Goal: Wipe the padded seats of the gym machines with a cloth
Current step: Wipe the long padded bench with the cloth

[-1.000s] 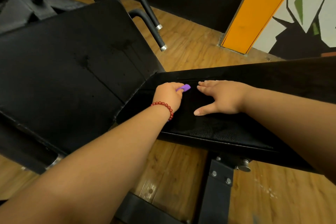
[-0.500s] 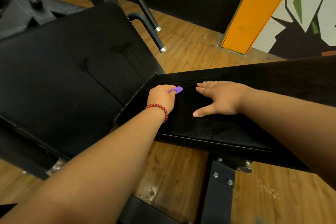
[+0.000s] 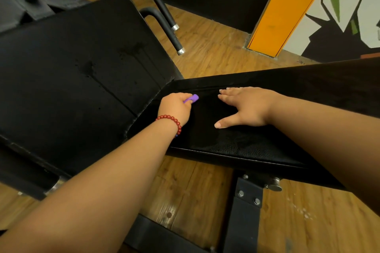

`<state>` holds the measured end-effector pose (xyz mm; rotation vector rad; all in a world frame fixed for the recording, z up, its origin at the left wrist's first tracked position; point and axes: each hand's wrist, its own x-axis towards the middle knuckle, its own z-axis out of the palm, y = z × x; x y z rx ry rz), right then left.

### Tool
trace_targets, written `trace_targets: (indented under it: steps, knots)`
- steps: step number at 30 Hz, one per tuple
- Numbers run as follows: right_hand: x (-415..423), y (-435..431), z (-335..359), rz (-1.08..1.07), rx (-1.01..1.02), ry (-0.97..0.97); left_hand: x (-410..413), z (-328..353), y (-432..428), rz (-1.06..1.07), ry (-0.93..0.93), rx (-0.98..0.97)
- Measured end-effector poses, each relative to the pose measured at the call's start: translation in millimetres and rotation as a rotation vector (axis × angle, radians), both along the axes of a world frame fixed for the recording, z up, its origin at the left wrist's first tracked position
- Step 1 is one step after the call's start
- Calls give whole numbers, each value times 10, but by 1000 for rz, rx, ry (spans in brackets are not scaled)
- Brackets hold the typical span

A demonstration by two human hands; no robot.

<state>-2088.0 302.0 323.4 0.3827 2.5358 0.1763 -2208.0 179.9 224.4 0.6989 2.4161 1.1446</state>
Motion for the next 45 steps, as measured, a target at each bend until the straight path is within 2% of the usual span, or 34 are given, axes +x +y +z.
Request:
trace_targets:
  steps: [8,15,25,29,32,38,45]
  knots:
    - [-2,-26,-9,84,-24,-13,97,13,-5,-149,22,85]
    - [-21,-17,-9,72,-80,-54,-238,-200,-194,46,-27,5]
    - [-375,-145,-257,75,-125,-9,-143,-129,-51,-79,7,87]
    - [-359,-118,-266,67,-137,-5,-279,-181,-111,36,-6,-8]
    - [-375,-130,-269,69,-133,-3,-300,-214,-150,90,-27,-11]
    - [-400,-140,-277,66,-124,-3,-203,-170,-110,-79,3,48]
    - [-459,-153,-318,72,-96,34,-434,-321,-254,76,-62,4]
